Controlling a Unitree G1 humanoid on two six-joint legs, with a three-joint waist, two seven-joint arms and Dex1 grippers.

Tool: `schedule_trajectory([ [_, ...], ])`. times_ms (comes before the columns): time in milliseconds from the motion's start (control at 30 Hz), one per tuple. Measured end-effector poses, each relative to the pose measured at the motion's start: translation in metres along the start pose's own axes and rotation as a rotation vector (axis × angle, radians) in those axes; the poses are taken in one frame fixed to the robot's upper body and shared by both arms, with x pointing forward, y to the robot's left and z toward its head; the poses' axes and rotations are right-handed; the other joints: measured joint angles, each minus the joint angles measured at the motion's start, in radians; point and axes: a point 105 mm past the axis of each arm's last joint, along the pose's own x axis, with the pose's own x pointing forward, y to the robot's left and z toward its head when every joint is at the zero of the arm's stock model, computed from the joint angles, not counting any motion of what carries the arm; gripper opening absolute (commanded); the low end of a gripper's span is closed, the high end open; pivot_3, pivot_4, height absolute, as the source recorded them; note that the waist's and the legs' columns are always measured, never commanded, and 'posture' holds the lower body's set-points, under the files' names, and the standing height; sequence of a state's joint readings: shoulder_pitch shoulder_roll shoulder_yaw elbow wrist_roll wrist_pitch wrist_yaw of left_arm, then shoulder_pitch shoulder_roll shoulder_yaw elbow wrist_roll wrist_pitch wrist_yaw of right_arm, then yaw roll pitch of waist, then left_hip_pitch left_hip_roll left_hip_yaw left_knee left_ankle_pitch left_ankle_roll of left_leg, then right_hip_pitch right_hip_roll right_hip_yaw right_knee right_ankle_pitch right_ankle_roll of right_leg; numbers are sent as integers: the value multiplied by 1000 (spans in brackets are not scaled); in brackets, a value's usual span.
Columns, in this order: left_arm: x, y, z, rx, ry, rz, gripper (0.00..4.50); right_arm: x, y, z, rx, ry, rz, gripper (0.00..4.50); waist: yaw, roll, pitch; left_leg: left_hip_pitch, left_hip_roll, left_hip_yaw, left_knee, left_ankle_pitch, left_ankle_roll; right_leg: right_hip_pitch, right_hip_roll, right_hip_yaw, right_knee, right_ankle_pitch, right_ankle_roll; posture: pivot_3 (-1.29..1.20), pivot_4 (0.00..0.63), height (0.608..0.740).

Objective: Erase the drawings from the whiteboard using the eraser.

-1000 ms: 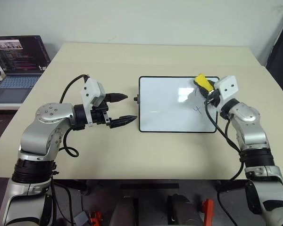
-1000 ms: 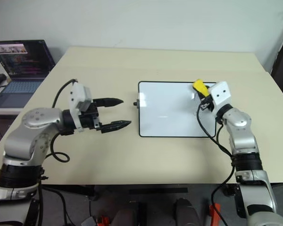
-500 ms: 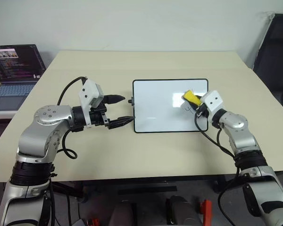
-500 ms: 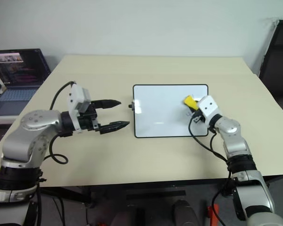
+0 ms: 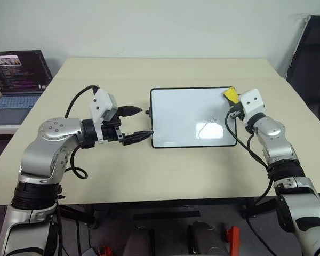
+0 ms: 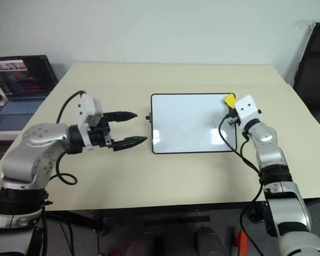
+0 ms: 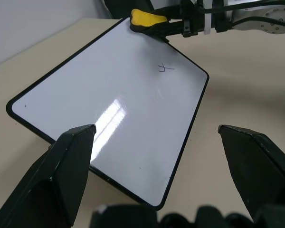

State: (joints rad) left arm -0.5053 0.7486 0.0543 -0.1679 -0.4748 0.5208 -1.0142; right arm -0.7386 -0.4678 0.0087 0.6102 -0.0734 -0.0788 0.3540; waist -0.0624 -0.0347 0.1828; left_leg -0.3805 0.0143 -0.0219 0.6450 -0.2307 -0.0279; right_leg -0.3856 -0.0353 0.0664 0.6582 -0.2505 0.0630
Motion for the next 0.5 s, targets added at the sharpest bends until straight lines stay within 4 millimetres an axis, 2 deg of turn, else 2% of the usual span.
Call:
schedule_trajectory([
  [133, 0, 0, 0, 0, -1, -1, 4500, -6, 18, -1, 18, -17, 103, 1085, -9, 0, 0, 0, 0, 0, 0, 0, 0, 0, 0, 0, 0, 0, 1, 0, 150, 740],
  [233, 2, -1, 0, -3, -5, -4, 4500, -14, 55, 2, 67, -38, 273, 1084, -20, 0, 0, 0, 1, 0, -1, 0, 0, -1, 1, 0, 0, 0, 2, 0, 150, 740],
  [300, 3, -1, 0, -2, -6, -10, 4500, -17, 70, 3, 77, -38, 349, 1084, -23, 0, 0, -1, 1, 0, -1, 0, 0, -2, 1, 0, 1, 0, 3, 0, 150, 740],
  [433, 3, -1, 0, -3, -6, -9, 4500, -19, 66, 5, 72, -39, 343, 1084, -20, 0, 1, -2, 1, 0, -1, 0, 0, -3, 1, 0, 0, 0, 2, 0, 150, 740],
  [500, 3, -1, 0, -3, -6, -9, 4500, -18, 51, 8, 77, -52, 285, 1084, -18, 2, 2, -4, 1, 0, -1, 0, 0, -4, 0, 0, 0, 0, 2, 0, 150, 740],
])
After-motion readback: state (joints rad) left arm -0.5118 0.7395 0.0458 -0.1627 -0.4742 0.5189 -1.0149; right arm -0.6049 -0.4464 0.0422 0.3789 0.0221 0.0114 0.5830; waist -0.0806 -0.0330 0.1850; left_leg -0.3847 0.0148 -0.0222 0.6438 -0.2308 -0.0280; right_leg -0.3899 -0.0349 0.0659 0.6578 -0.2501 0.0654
